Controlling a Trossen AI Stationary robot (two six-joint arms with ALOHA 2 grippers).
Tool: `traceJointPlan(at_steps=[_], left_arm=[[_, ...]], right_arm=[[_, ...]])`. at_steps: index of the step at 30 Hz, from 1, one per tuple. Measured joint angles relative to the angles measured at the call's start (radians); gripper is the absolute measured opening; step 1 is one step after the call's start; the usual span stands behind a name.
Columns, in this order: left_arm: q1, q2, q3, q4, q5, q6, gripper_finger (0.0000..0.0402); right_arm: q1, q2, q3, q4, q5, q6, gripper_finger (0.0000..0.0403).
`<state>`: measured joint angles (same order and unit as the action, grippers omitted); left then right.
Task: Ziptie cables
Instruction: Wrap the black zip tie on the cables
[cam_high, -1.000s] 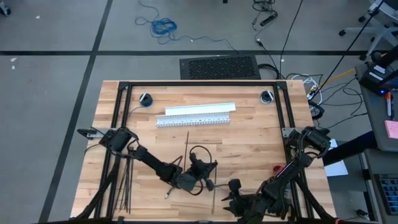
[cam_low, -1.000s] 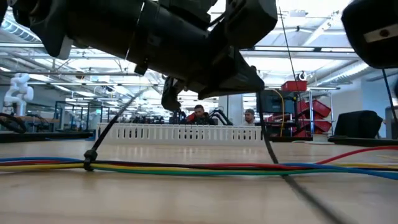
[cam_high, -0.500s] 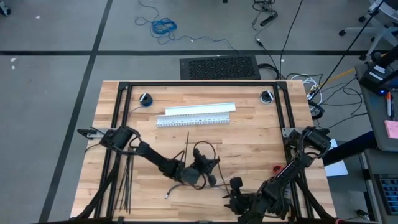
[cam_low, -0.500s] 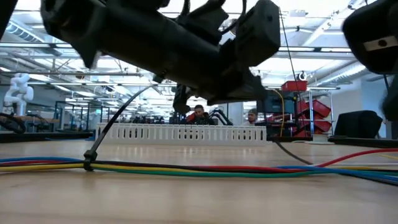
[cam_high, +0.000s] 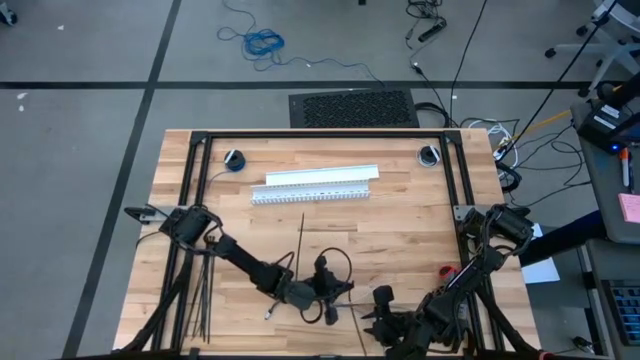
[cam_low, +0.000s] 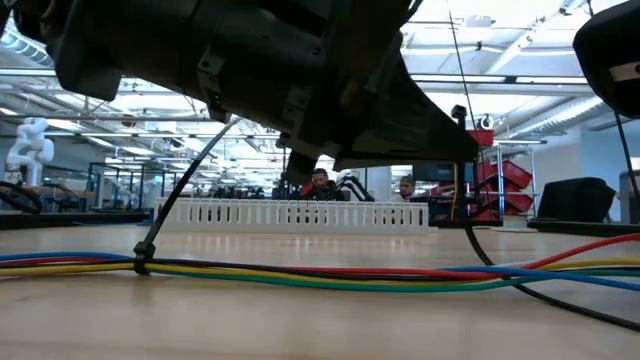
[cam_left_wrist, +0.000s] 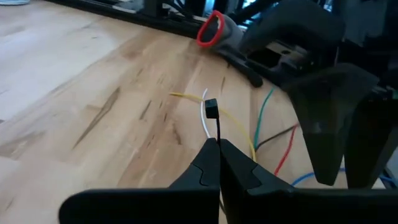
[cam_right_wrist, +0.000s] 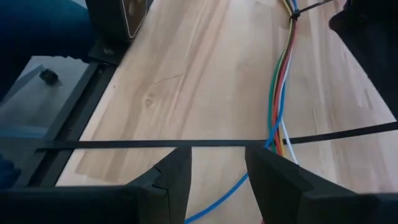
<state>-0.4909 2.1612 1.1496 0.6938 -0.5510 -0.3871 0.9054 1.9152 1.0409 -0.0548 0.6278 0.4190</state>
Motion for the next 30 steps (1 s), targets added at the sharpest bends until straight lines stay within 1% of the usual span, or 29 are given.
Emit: traceJointPlan(at_steps=[2, 5, 9, 13, 15, 21, 25, 30], left_arm=[[0.004, 0.0, 0.0, 0.002, 0.007, -0.021, 0.0], [0.005, 0.0, 0.0, 0.005, 0.029, -0.026, 0.0], [0.004, 0.0, 0.0, 0.004, 0.028, -0.026, 0.0], [0.007, 0.0, 0.0, 0.004, 0.026, -0.026, 0.0], [0.007, 0.0, 0.0, 0.004, 0.025, -0.027, 0.0], [-0.006, 0.0, 0.0, -0.002, 0.024, -0.029, 0.0], [-0.028, 0.0, 0.0, -0.005, 0.015, -0.053, 0.0], [-0.053, 0.0, 0.0, -0.032, -0.029, -0.053, 0.0]], right_arm=[[0.001, 0.0, 0.0, 0.0, -0.02, 0.017, 0.0144], [0.014, 0.004, 0.0, 0.014, -0.087, 0.054, 0.0144], [0.045, 0.05, 0.0, 0.152, -0.178, 0.039, 0.0144], [0.07, 0.118, 0.004, 0.294, -0.211, 0.006, 0.0144], [0.075, 0.154, 0.036, 0.288, -0.197, 0.007, 0.0144], [0.084, 0.26, 0.202, 0.142, -0.085, -0.033, 0.0144], [0.083, 0.328, 0.297, 0.102, -0.014, -0.088, 0.0144], [0.091, 0.371, 0.378, 0.015, 0.053, -0.13, 0.0144]])
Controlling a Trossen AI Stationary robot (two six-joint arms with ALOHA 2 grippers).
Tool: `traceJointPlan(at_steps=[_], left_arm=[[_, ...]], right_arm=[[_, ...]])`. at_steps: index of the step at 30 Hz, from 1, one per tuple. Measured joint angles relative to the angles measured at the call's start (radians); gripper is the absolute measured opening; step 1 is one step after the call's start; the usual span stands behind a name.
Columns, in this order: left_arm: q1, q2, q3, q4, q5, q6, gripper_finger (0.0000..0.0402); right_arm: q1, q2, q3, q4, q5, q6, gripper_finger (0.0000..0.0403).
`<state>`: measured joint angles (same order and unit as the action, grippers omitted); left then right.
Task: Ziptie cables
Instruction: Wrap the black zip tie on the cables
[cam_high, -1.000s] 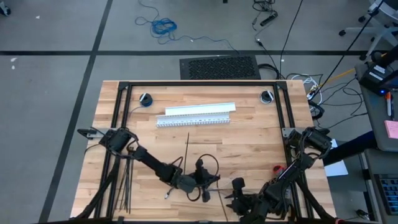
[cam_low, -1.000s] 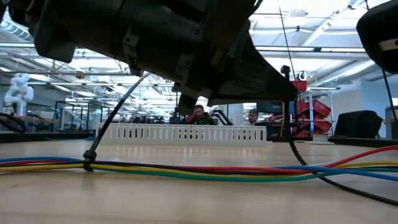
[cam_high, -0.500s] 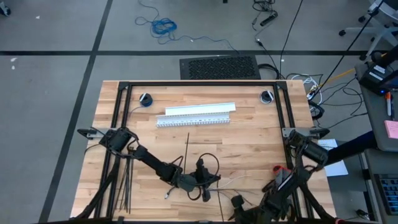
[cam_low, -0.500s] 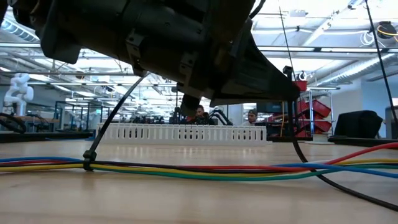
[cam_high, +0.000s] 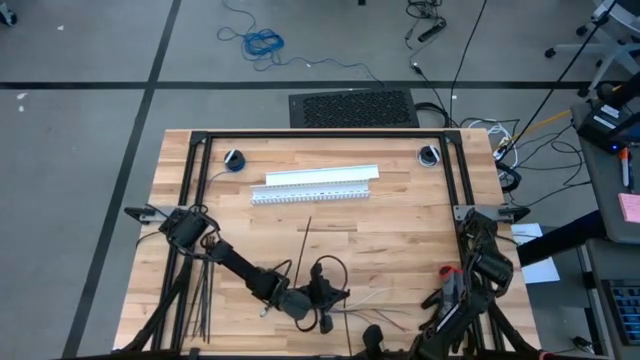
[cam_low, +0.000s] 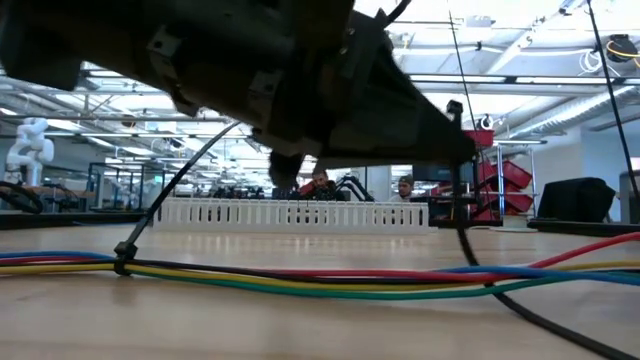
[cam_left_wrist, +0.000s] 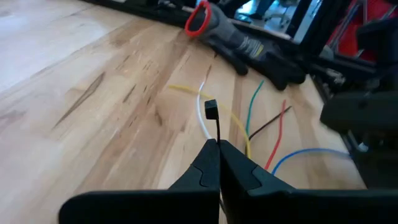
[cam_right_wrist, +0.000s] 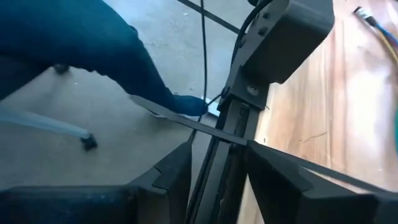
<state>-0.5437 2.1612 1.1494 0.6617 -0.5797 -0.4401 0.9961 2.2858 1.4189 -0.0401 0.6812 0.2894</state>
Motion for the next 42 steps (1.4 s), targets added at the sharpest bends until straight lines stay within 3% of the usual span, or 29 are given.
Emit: traceJointPlan(at_steps=[32, 42], left_arm=[[-0.007, 0.0, 0.0, 0.002, -0.092, -0.052, 0.0], [-0.007, 0.0, 0.0, 0.002, -0.093, -0.053, 0.0]], right_arm=[[-0.022, 0.004, -0.001, 0.097, 0.024, -0.2, 0.0142], [-0.028, 0.003, 0.0, 0.106, 0.018, -0.202, 0.0076]])
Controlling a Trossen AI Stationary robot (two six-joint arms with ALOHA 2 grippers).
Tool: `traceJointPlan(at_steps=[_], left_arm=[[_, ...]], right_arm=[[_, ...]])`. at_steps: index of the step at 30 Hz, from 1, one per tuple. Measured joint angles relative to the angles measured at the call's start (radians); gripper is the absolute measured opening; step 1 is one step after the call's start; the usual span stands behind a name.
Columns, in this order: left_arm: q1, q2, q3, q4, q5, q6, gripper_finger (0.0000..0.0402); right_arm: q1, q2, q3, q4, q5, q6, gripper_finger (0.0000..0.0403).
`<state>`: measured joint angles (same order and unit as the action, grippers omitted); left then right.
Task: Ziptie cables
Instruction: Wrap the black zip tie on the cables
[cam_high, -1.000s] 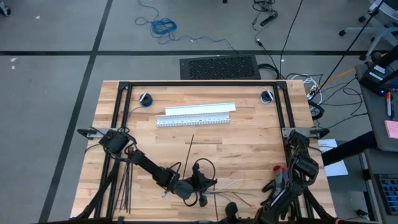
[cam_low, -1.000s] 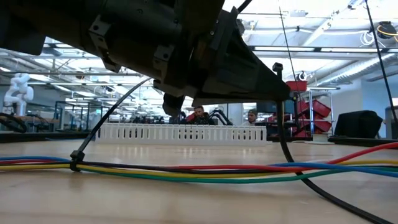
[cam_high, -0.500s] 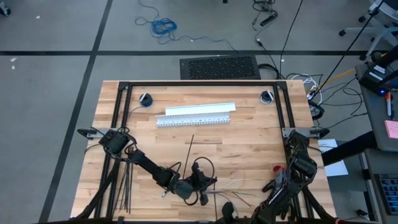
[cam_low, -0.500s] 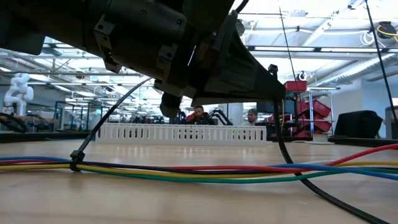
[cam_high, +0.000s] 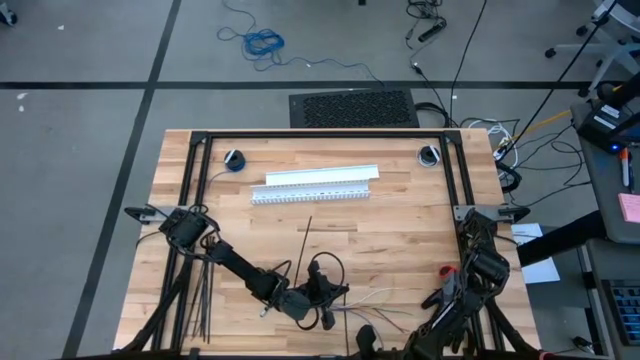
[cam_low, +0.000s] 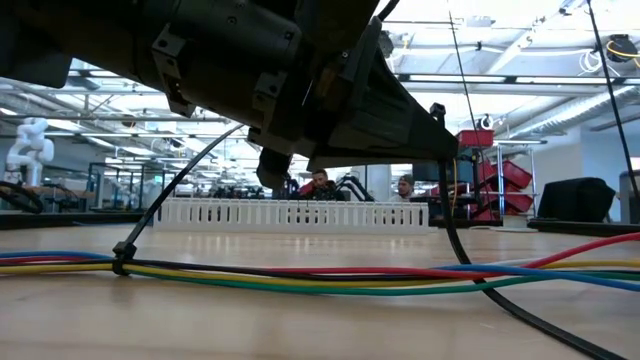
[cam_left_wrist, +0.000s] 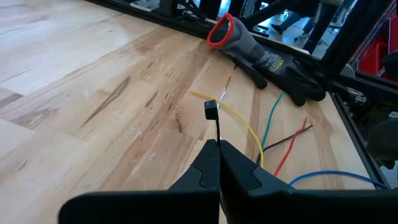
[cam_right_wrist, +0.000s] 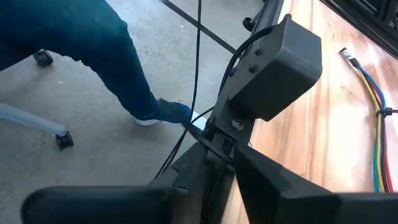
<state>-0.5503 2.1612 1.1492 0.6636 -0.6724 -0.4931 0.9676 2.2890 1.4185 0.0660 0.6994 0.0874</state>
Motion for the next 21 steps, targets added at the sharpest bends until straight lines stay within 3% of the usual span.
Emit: traceJointPlan(at_steps=[10, 21], left_arm=[[0.0, 0.0, 0.0, 0.0, -0.006, 0.012, 0.0], [-0.007, 0.0, 0.0, 0.006, -0.079, 0.391, 0.0]], right_arm=[[-0.009, -0.001, 0.0, 0.031, -0.014, 0.001, 0.0004], [0.005, -0.024, 0.0, -0.016, 0.121, 0.157, 0.0]])
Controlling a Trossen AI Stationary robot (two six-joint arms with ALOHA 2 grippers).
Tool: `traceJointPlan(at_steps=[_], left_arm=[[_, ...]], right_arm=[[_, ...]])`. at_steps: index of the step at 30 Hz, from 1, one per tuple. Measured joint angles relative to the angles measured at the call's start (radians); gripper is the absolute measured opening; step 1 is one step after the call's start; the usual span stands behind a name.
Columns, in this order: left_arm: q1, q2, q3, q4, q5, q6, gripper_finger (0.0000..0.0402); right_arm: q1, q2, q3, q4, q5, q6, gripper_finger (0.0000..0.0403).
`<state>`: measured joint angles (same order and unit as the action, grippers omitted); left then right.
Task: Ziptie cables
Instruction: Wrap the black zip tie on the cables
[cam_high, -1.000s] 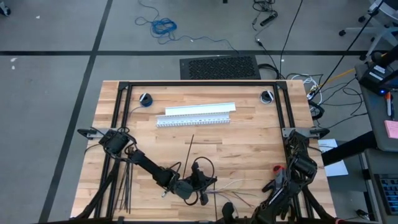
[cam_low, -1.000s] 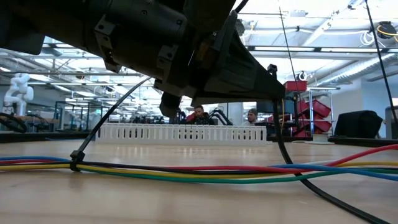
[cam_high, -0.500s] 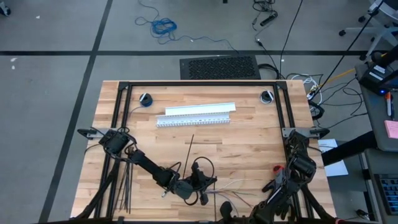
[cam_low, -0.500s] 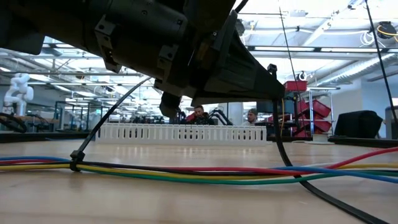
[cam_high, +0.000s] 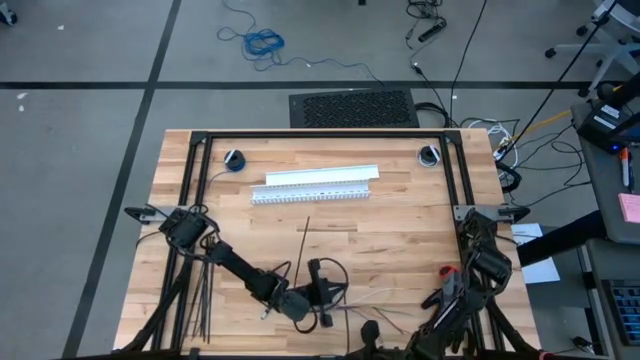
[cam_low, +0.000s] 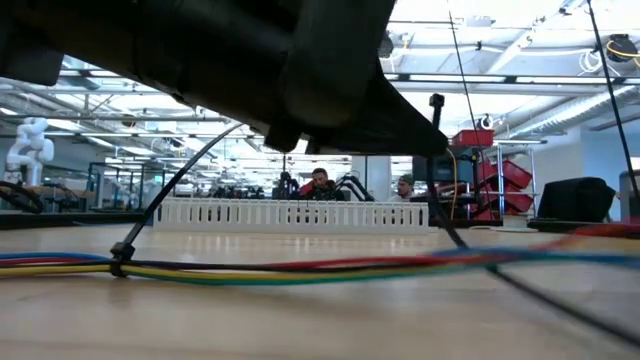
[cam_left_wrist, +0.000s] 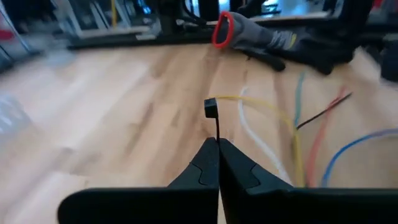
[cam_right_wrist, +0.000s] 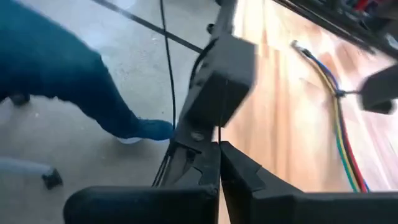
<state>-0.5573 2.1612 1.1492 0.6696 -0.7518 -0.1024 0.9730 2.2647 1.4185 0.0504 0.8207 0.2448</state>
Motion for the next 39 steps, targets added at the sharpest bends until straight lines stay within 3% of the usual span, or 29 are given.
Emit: traceJointPlan(at_steps=[8, 16, 21, 25, 29, 39], left_arm=[[-0.036, -0.045, 0.0, 0.005, -0.095, 0.364, 0.0], [-0.06, -0.063, 0.0, 0.0, -0.082, 0.458, 0.0], [-0.072, -0.063, 0.0, 0.002, -0.066, 0.558, 0.0], [-0.074, -0.063, 0.0, 0.001, -0.075, 0.653, 0.0], [-0.07, -0.063, 0.0, -0.005, -0.099, 0.686, 0.0], [-0.057, -0.063, 0.0, -0.003, -0.125, 0.794, 0.0]], right_arm=[[-0.021, -0.103, -0.044, -0.2, 0.129, 0.272, 0.0], [-0.101, -0.201, -0.192, -0.173, 0.147, 0.56, 0.0], [-0.117, -0.278, -0.374, 0.074, 0.147, 0.637, 0.0], [-0.107, -0.328, -0.552, 0.494, 0.134, 0.576, 0.0], [-0.102, -0.322, -0.667, 0.839, 0.048, 0.495, 0.0], [-0.165, -0.316, -0.672, 0.854, -0.125, 0.485, 0.0]])
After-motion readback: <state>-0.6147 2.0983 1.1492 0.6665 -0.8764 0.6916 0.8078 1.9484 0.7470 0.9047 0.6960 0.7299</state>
